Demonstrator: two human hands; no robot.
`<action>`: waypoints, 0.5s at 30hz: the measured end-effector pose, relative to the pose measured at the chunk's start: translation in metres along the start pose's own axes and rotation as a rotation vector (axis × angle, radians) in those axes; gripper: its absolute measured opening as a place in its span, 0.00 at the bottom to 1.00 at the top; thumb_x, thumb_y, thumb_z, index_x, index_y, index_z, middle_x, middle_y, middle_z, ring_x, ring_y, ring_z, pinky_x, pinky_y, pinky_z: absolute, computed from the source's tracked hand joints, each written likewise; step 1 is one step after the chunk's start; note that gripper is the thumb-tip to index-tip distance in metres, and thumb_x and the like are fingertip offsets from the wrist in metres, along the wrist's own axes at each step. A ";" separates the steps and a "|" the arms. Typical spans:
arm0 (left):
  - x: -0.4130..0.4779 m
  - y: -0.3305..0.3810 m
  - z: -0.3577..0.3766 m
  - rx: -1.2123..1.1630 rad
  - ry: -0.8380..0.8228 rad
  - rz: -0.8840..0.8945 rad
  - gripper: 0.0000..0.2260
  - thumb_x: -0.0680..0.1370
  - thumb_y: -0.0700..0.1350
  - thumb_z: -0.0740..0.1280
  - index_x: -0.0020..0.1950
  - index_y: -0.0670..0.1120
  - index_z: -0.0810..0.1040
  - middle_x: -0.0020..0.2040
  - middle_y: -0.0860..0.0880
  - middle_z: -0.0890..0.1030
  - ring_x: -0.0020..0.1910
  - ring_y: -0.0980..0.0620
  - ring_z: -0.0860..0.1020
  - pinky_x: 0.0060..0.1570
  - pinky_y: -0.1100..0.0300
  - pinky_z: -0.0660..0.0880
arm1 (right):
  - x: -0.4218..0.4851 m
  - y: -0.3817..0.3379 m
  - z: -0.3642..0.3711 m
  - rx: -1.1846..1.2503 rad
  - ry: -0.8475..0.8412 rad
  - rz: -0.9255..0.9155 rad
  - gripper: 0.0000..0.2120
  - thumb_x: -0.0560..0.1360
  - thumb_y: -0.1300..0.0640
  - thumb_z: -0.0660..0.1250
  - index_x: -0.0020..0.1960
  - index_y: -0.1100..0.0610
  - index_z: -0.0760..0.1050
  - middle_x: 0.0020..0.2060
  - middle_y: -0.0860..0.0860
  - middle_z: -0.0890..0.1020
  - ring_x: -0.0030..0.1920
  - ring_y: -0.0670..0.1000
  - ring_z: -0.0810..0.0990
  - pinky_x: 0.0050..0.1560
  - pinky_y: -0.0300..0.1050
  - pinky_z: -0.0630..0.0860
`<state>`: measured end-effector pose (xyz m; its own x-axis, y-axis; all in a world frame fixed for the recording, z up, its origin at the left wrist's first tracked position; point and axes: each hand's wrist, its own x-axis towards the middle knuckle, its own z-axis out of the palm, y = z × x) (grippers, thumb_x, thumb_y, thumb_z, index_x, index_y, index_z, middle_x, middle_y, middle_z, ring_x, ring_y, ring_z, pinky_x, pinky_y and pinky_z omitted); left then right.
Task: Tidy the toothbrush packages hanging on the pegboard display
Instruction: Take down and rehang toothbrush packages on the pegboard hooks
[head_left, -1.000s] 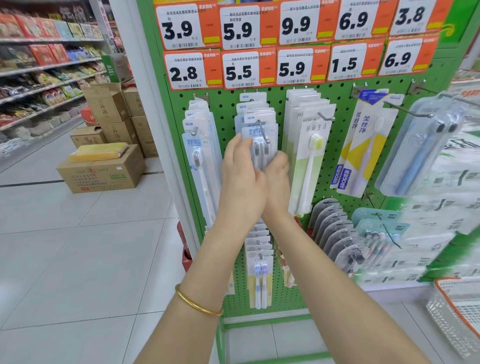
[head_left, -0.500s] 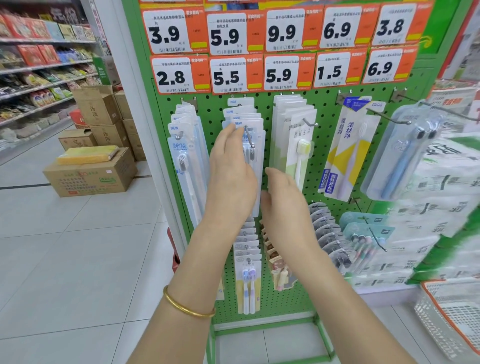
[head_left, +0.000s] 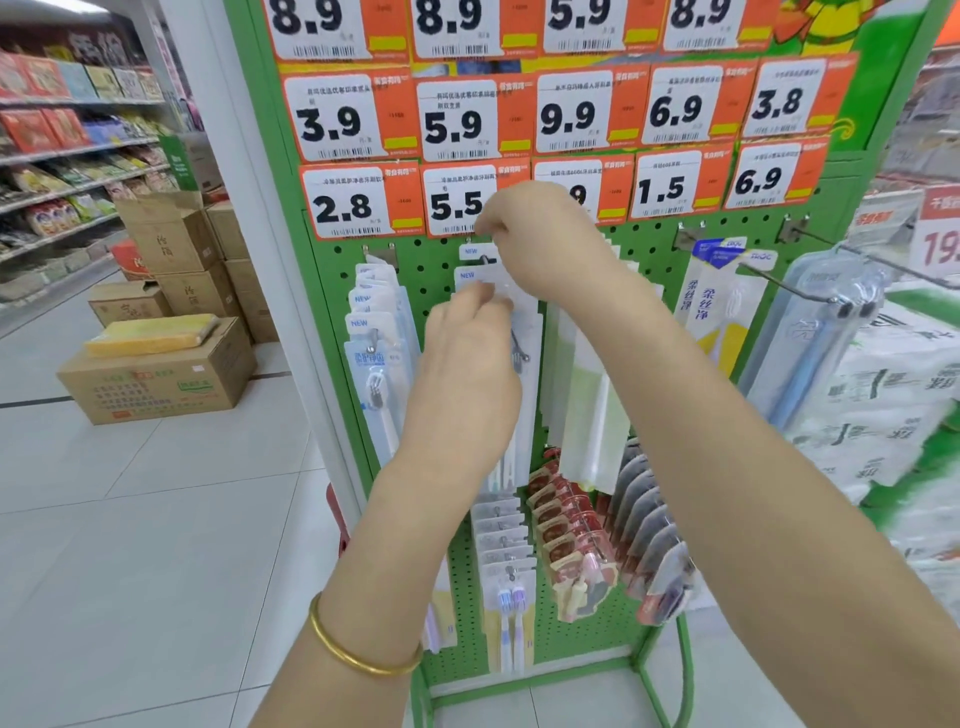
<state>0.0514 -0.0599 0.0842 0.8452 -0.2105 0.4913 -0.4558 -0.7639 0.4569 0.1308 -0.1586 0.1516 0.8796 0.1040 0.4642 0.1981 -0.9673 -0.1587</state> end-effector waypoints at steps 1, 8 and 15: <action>0.000 0.001 -0.002 0.017 -0.016 0.000 0.26 0.73 0.27 0.51 0.69 0.40 0.68 0.75 0.48 0.60 0.71 0.51 0.57 0.65 0.58 0.59 | 0.010 -0.001 0.002 -0.028 -0.053 0.021 0.19 0.76 0.70 0.56 0.62 0.58 0.77 0.59 0.56 0.79 0.59 0.58 0.77 0.51 0.46 0.74; 0.007 -0.001 -0.003 0.091 -0.079 0.021 0.24 0.73 0.27 0.53 0.66 0.40 0.70 0.74 0.48 0.60 0.69 0.49 0.58 0.62 0.57 0.62 | 0.029 -0.002 0.018 -0.066 -0.088 0.131 0.18 0.75 0.70 0.58 0.61 0.58 0.75 0.57 0.56 0.78 0.56 0.58 0.76 0.48 0.48 0.71; 0.010 -0.001 -0.004 0.121 -0.089 0.029 0.24 0.73 0.28 0.54 0.67 0.41 0.69 0.73 0.47 0.59 0.69 0.49 0.57 0.60 0.58 0.63 | 0.034 -0.001 0.018 -0.075 -0.064 0.205 0.08 0.74 0.68 0.63 0.44 0.56 0.73 0.33 0.51 0.71 0.42 0.57 0.72 0.42 0.46 0.67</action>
<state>0.0588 -0.0590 0.0914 0.8560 -0.2823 0.4331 -0.4478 -0.8236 0.3481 0.1686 -0.1503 0.1517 0.9242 -0.0840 0.3725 -0.0181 -0.9840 -0.1771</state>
